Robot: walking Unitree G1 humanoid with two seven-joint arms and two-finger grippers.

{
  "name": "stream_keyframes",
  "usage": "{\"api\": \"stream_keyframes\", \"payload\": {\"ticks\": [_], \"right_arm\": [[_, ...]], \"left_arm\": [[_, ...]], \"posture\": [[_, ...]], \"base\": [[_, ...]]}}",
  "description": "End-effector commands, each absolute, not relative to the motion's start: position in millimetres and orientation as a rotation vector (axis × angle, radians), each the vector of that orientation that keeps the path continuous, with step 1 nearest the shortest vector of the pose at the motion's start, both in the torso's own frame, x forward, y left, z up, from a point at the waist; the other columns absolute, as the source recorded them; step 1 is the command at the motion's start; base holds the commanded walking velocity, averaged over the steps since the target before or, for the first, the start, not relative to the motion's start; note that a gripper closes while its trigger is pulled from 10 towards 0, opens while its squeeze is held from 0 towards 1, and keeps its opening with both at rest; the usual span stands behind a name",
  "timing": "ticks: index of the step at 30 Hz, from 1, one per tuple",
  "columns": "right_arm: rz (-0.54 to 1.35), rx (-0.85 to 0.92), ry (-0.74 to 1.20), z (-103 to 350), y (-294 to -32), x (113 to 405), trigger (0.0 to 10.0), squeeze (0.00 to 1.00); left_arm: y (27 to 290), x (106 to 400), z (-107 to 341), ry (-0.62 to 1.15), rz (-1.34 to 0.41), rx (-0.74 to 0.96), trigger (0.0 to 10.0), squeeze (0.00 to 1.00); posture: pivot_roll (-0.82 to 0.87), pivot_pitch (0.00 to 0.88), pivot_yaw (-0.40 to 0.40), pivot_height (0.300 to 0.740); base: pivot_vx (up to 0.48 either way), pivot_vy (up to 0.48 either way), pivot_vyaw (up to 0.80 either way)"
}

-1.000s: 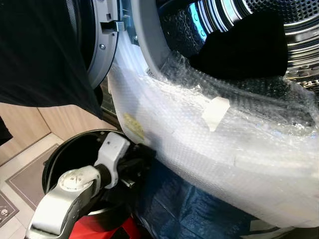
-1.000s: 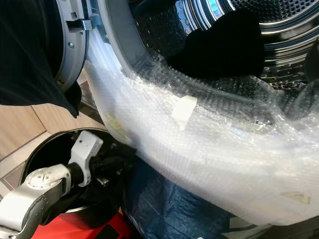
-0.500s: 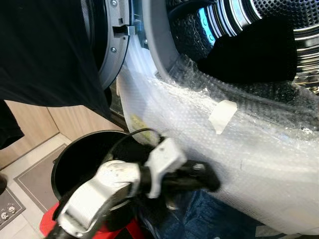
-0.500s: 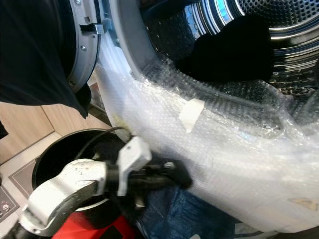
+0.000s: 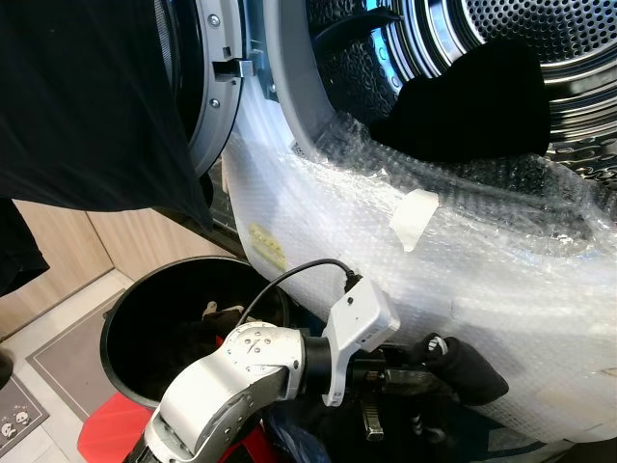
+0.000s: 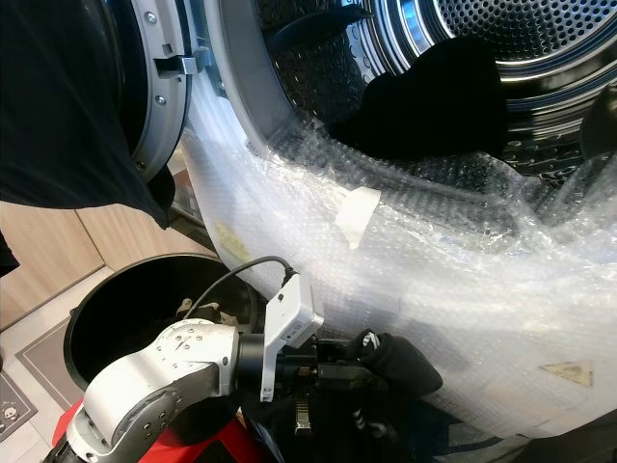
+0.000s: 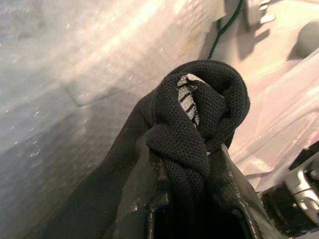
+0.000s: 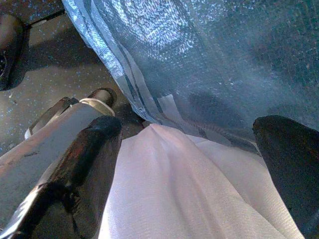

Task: Clothes washing

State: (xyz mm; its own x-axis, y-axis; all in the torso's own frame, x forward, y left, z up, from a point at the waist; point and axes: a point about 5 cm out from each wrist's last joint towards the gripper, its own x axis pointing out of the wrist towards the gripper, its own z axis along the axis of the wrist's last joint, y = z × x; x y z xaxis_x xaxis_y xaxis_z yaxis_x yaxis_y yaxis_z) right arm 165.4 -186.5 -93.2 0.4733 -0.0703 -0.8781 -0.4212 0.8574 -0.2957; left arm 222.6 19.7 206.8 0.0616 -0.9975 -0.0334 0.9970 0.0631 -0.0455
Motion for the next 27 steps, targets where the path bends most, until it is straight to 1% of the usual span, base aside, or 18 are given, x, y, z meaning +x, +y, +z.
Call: {"api": "stream_keyframes", "payload": {"ticks": [1, 5, 12, 14, 16, 17, 18, 19, 22, 24, 27], "right_arm": [[0.23, -0.517, 1.085, -95.1, -186.9, 161.0, 10.0, 0.0], [0.212, -0.495, 1.076, -94.3, -185.4, 163.2, 10.0, 0.0], [0.195, -0.487, 1.071, -94.1, -188.2, 162.7, 10.0, 0.0], [0.189, -0.479, 1.06, -93.2, -188.6, 164.5, 10.0, 0.0], [0.176, -0.438, 1.012, -88.6, -188.5, 173.9, 10.0, 0.0], [0.176, -0.438, 1.012, -88.6, -188.5, 173.9, 10.0, 0.0], [0.187, -0.416, 0.977, -85.2, -187.9, 180.3, 10.0, 0.0], [0.187, -0.416, 0.977, -85.2, -187.9, 180.3, 10.0, 0.0], [0.236, -0.406, 0.944, -82.1, -186.9, 185.2, 10.0, 0.0], [0.304, -0.42, 0.927, -80.8, -187.6, 185.7, 10.0, 0.0], [0.42, -0.416, 0.933, -81.4, -190.8, 179.6, 10.0, 0.0]], "left_arm": [[19.1, 215.6, 219.3, -0.009, -1.546, -0.017, 0.0, 0.0], [12.0, 216.2, 218.1, -0.003, -1.563, -0.031, 0.0, 0.0], [18.6, 220.9, 219.7, 0.004, -1.536, -0.025, 0.0, 0.0], [25.9, 224.1, 217.3, 0.018, -1.499, -0.026, 0.0, 0.0], [43.1, 228.3, 204.8, 0.07, -1.421, 0.002, 0.0, 0.0], [43.1, 228.3, 204.8, 0.07, -1.421, 0.002, 0.0, 0.0], [51.7, 228.2, 196.6, 0.108, -1.387, 0.014, 0.0, 0.0], [51.7, 228.2, 196.6, 0.108, -1.387, 0.014, 0.0, 0.0], [58.5, 225.5, 188.9, 0.148, -1.364, 0.007, 0.0, 0.0], [62.5, 222.3, 184.0, 0.174, -1.357, 0.001, 0.0, 0.0], [68.3, 219.3, 177.3, 0.207, -1.345, 0.012, 0.0, 0.0]], "posture": [[0.13, 0.034, -0.04, 0.74], [0.12, 0.046, -0.033, 0.74], [0.13, 0.061, -0.024, 0.74], [0.13, 0.075, -0.021, 0.74], [0.13, 0.083, -0.021, 0.74], [0.13, 0.083, -0.021, 0.74], [0.13, 0.09, -0.023, 0.74], [0.13, 0.09, -0.023, 0.74], [0.13, 0.099, -0.025, 0.74], [0.13, 0.1, -0.028, 0.74], [0.13, 0.106, -0.031, 0.74]], "base": [[0.0, 0.0, 0.0], [0.0, 0.0, 0.0], [0.0, 0.0, 0.0], [0.0, 0.0, 0.0], [0.0, 0.0, 0.0], [0.0, 0.0, 0.0], [0.0, 0.0, 0.0], [0.0, 0.0, 0.0], [0.0, 0.0, 0.0], [0.0, 0.0, 0.0], [0.0, 0.0, 0.0]]}}
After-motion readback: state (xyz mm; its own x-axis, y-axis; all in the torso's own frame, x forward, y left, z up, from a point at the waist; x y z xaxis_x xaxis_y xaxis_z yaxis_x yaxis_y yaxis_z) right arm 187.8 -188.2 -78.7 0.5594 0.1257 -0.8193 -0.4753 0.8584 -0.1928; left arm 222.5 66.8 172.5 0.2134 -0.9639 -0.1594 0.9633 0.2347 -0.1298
